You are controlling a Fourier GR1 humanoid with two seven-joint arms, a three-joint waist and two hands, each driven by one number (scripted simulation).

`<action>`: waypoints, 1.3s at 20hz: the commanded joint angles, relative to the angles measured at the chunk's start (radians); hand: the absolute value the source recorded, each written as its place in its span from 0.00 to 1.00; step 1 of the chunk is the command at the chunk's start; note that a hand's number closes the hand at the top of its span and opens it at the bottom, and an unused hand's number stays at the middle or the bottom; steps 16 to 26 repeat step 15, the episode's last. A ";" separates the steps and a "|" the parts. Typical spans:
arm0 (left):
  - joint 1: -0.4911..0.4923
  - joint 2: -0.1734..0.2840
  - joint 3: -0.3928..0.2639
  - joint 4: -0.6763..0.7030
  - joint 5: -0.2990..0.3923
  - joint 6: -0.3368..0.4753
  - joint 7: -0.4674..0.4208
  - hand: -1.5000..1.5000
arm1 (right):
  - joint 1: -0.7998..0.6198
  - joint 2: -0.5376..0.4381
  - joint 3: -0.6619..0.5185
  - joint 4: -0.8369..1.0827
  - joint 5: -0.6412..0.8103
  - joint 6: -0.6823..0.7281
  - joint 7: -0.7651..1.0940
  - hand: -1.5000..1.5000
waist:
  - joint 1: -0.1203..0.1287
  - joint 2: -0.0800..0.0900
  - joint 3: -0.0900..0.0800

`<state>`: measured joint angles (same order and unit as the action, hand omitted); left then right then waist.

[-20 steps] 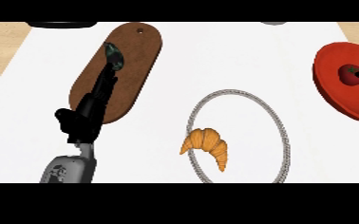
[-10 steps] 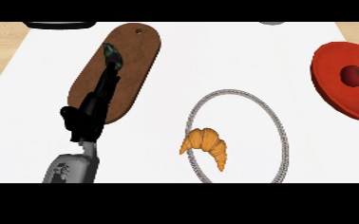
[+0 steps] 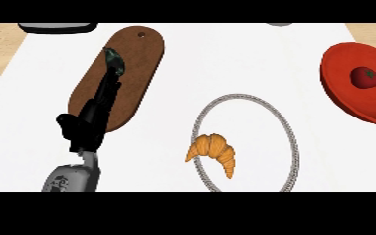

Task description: Pick the tomato from the placemat and place it in the bowl

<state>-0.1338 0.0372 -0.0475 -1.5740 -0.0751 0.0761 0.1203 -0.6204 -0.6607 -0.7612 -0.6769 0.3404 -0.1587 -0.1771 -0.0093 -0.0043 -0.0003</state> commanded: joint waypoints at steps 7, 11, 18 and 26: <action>0.054 0.001 -0.021 -0.060 -0.004 -0.016 0.000 0.50 | 0.273 -0.005 -0.103 -0.251 -0.269 0.293 0.013 0.00 | 0.000 -0.001 0.000; -0.038 0.012 0.042 0.076 0.018 -0.024 -0.060 0.50 | 0.369 0.045 -0.074 -0.330 -0.307 0.311 -0.001 0.00 | 0.003 0.004 0.000; 0.020 0.020 0.026 -0.022 0.020 -0.040 -0.021 0.50 | 0.424 0.107 -0.027 -0.477 -0.325 0.244 0.076 0.00 | 0.007 0.003 0.000; 0.020 0.020 0.026 -0.022 0.020 -0.040 -0.021 0.50 | 0.424 0.107 -0.027 -0.477 -0.325 0.244 0.076 0.00 | 0.007 0.003 0.000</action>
